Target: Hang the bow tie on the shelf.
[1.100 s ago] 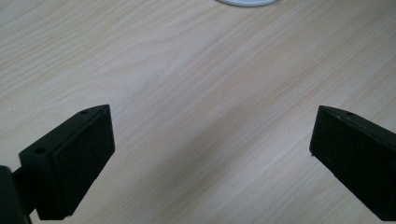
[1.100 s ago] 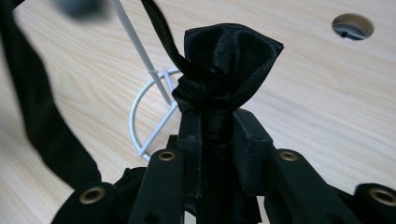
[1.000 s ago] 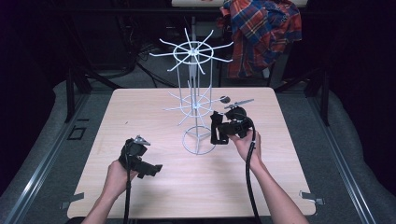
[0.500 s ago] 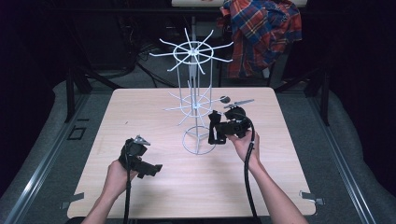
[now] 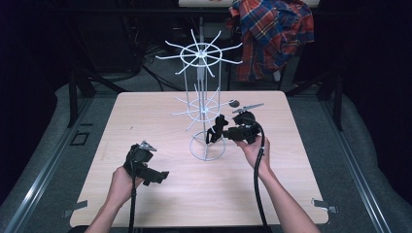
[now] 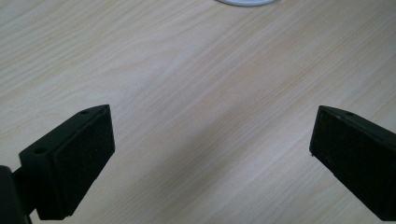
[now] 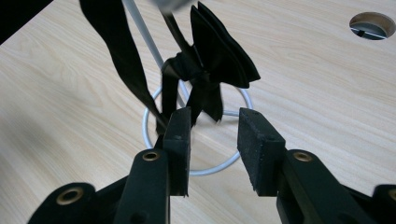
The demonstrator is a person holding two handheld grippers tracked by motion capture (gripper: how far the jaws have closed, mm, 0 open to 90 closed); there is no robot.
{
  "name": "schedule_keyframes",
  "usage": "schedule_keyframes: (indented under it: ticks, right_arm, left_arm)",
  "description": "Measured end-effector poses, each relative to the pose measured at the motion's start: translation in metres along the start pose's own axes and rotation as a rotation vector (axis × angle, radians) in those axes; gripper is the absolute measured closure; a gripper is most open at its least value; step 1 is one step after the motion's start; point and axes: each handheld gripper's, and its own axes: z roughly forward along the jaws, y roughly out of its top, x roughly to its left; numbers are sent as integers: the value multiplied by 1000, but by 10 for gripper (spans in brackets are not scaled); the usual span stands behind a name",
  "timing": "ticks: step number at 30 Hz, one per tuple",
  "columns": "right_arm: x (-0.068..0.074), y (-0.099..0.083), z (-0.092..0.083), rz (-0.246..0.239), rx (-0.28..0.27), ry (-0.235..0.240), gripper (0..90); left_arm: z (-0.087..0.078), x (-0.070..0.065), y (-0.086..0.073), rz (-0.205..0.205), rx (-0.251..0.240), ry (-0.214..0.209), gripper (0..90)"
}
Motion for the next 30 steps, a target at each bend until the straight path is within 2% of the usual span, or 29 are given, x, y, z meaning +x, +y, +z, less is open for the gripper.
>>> schedule_keyframes:
  ticks: [2,8,16,19,24,25,30]
  right_arm:
    - [0,-1,1,13,-18,23,637]
    - [-2,-1,-4,11,-19,18,598]
    - [-7,-9,-24,3,-23,16,493]
    - [-12,-13,-35,-1,-30,4,442]
    - [-16,-20,-45,-6,-33,-17,373]
    - [-18,-23,-49,-3,-35,-25,335]
    - [-20,-27,-60,-8,-38,-36,282]
  left_arm:
    - [0,0,0,-1,0,1,0]
    - [0,0,0,-1,0,0,1]
    - [-1,-1,0,0,-2,-7,1]
    - [-1,-2,1,5,-6,-4,1]
    - [-2,-2,1,6,-11,-6,0]
    - [-2,-2,1,6,-11,-7,0]
    - [-2,-2,2,11,-10,-9,1]
